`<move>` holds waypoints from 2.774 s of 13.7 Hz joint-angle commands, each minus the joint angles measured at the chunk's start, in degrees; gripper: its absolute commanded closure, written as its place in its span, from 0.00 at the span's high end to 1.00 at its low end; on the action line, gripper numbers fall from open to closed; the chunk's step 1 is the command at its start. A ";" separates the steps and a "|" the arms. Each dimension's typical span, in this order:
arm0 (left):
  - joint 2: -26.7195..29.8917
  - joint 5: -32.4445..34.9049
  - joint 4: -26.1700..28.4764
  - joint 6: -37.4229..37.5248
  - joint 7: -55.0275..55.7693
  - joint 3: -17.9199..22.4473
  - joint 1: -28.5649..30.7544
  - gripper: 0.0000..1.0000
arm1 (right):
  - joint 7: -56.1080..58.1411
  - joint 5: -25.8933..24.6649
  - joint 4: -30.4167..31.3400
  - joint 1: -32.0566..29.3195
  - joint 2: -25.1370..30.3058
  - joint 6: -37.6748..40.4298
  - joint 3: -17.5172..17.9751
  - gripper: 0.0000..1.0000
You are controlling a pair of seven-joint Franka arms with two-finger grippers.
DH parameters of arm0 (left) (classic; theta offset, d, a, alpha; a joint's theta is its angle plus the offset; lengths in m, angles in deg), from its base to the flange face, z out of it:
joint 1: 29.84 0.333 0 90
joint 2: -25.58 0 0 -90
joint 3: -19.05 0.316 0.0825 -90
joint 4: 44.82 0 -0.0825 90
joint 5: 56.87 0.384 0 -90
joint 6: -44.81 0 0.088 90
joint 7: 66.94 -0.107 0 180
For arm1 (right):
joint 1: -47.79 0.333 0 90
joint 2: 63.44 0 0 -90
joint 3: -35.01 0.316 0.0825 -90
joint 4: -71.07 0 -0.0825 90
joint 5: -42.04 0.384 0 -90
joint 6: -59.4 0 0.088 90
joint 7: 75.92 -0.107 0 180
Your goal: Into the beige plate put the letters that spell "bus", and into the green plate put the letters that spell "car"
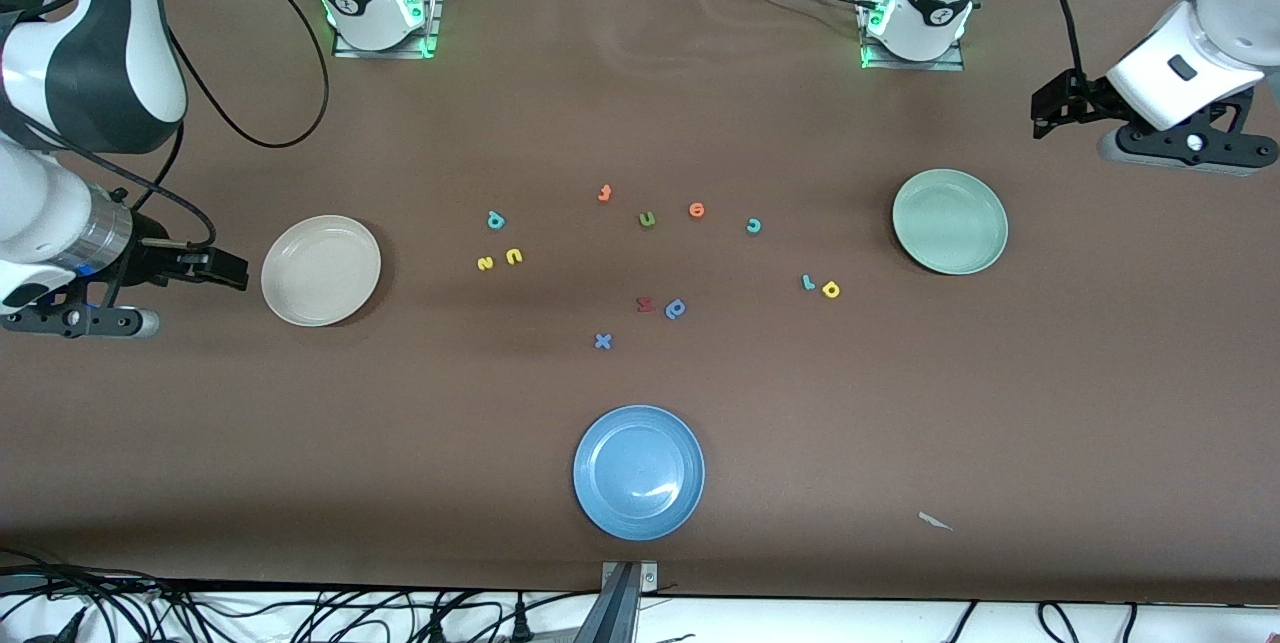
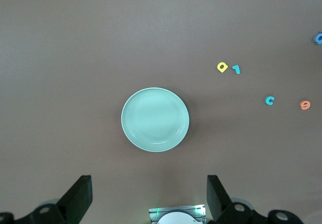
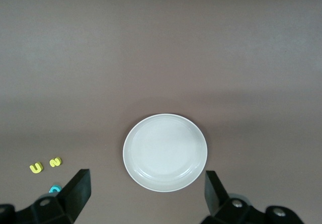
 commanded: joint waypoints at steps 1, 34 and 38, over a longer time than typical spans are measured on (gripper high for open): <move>-0.42 1.53 -1.57 1.50 0.66 -0.29 0.30 1.00 | -0.53 -0.40 1.15 0.15 1.00 -0.29 0.01 1.00; -0.58 -12.88 29.97 -36.81 16.11 -7.04 -3.65 1.00 | -36.47 0.13 34.27 12.01 -4.18 -29.72 12.49 0.98; -6.99 -12.79 31.29 -46.12 25.59 -12.67 -4.26 1.00 | -36.47 0.21 35.69 12.01 -5.94 -31.49 13.71 0.76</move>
